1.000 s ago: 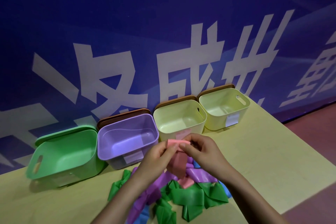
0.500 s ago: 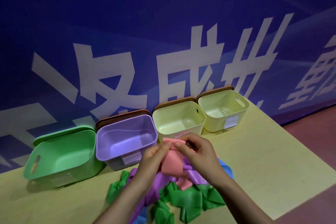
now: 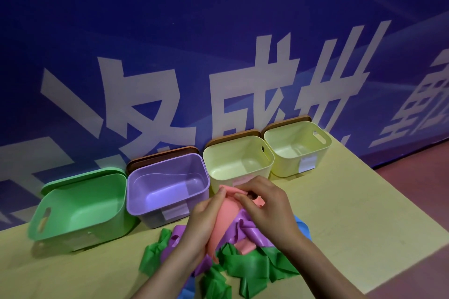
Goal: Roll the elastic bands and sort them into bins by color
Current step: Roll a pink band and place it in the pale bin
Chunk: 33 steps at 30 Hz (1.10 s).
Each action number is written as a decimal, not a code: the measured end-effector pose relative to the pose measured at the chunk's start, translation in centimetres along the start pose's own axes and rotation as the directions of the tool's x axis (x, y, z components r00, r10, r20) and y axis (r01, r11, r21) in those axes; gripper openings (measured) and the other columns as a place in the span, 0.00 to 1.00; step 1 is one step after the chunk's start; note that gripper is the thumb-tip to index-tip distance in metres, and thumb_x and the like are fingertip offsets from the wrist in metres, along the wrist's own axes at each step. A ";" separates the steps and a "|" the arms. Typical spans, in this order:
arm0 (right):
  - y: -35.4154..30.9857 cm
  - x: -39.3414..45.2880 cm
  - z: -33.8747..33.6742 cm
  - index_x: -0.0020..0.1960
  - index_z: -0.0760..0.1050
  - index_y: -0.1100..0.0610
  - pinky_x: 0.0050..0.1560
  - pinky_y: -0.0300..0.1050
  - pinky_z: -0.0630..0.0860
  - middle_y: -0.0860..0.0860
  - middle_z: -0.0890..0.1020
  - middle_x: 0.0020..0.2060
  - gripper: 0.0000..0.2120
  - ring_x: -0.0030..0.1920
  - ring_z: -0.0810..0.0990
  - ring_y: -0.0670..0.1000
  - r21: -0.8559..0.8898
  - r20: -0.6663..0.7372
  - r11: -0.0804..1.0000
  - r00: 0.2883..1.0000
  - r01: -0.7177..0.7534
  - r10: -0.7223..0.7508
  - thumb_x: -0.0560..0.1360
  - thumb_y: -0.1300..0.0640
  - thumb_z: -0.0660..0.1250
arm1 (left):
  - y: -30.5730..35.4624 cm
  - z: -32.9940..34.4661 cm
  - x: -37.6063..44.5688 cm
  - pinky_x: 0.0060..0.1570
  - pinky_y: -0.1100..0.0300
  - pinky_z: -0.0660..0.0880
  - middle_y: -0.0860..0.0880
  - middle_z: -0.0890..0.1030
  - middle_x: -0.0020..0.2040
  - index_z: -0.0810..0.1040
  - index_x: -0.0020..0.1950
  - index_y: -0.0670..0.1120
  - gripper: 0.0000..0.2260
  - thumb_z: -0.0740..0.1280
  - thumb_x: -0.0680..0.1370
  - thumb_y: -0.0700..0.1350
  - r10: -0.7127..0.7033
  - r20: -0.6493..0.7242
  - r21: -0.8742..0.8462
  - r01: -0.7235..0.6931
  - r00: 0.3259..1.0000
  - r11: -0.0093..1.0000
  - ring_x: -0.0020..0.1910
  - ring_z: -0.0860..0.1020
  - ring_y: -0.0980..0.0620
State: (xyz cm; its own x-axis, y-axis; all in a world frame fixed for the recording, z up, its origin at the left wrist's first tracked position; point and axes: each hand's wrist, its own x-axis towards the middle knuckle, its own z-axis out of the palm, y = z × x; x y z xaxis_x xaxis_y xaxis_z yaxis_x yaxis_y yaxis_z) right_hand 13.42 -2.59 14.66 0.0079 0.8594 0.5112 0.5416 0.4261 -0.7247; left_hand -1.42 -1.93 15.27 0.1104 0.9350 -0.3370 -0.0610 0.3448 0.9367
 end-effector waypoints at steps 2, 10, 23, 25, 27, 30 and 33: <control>0.1 0.1 0.0 0.47 0.81 0.50 0.41 0.31 0.70 0.35 0.74 0.38 0.06 0.40 0.75 0.39 -0.021 -0.006 1.000 1.000 0.023 -0.023 0.72 0.53 0.67 | 0.0 0.1 -0.2 0.26 0.67 0.69 0.53 0.78 0.26 0.82 0.49 0.44 0.16 0.65 0.76 0.56 -0.042 0.014 -0.008 0.042 0.999 0.999 0.24 0.75 0.58; 0.3 -0.1 0.3 0.50 0.81 0.55 0.43 0.36 0.70 0.47 0.78 0.39 0.09 0.42 0.75 0.46 -0.127 0.043 0.974 0.982 0.186 -0.182 0.77 0.52 0.65 | 0.6 -0.3 -0.5 0.48 0.57 0.77 0.44 0.85 0.46 0.82 0.52 0.40 0.20 0.67 0.71 0.55 0.057 0.080 -0.080 -0.050 0.995 0.996 0.45 0.83 0.47; -2.1 -0.2 -0.1 0.39 0.79 0.54 0.39 0.34 0.70 0.46 0.80 0.31 0.12 0.34 0.75 0.42 0.425 0.305 0.774 0.879 -0.469 0.366 0.77 0.52 0.61 | 0.3 -0.5 -0.4 0.42 0.60 0.76 0.49 0.85 0.41 0.82 0.48 0.48 0.10 0.63 0.78 0.50 0.117 0.084 0.092 -0.124 0.990 0.988 0.39 0.81 0.51; -2.0 -0.2 -0.1 0.35 0.78 0.56 0.35 0.34 0.70 0.47 0.76 0.26 0.11 0.30 0.73 0.45 0.487 0.311 0.726 0.874 -0.484 0.374 0.75 0.57 0.65 | 0.3 -0.6 -0.4 0.37 0.63 0.73 0.51 0.82 0.35 0.81 0.45 0.48 0.09 0.63 0.78 0.49 0.134 0.085 0.127 -0.144 0.987 0.981 0.35 0.78 0.54; -1.8 -0.2 0.0 0.40 0.80 0.60 0.36 0.34 0.71 0.48 0.78 0.29 0.05 0.31 0.74 0.44 0.518 0.307 0.699 0.870 -0.493 0.386 0.74 0.61 0.68 | 0.2 -0.7 -0.4 0.36 0.65 0.72 0.51 0.82 0.34 0.81 0.44 0.48 0.09 0.63 0.79 0.48 0.156 0.095 0.155 -0.170 0.983 0.973 0.34 0.77 0.55; -1.5 -0.3 0.3 0.45 0.80 0.62 0.38 0.36 0.71 0.50 0.80 0.33 0.06 0.34 0.76 0.44 0.490 0.287 0.721 0.872 -0.489 0.396 0.72 0.59 0.70 | 0.1 -0.8 -0.4 0.38 0.63 0.73 0.48 0.83 0.38 0.81 0.46 0.47 0.09 0.63 0.79 0.48 0.170 0.100 0.185 -0.187 0.980 0.965 0.36 0.78 0.55; -1.2 -0.3 0.5 0.45 0.80 0.61 0.39 0.39 0.71 0.54 0.80 0.36 0.10 0.37 0.76 0.46 0.438 0.249 0.768 0.884 -0.467 0.396 0.69 0.55 0.69 | -0.3 -0.7 -0.2 0.40 0.58 0.71 0.40 0.82 0.40 0.81 0.46 0.45 0.11 0.62 0.80 0.48 0.190 0.104 0.226 -0.209 0.976 0.951 0.38 0.77 0.51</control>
State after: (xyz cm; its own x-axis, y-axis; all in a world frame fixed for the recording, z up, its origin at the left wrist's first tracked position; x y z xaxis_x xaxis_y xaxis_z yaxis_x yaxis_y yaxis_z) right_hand 12.31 -3.22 15.12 0.0126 0.9987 0.0498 0.0441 0.0492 -0.9978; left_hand -2.16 -2.14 15.02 0.1992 0.9697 -0.1416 0.1436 0.1140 0.9830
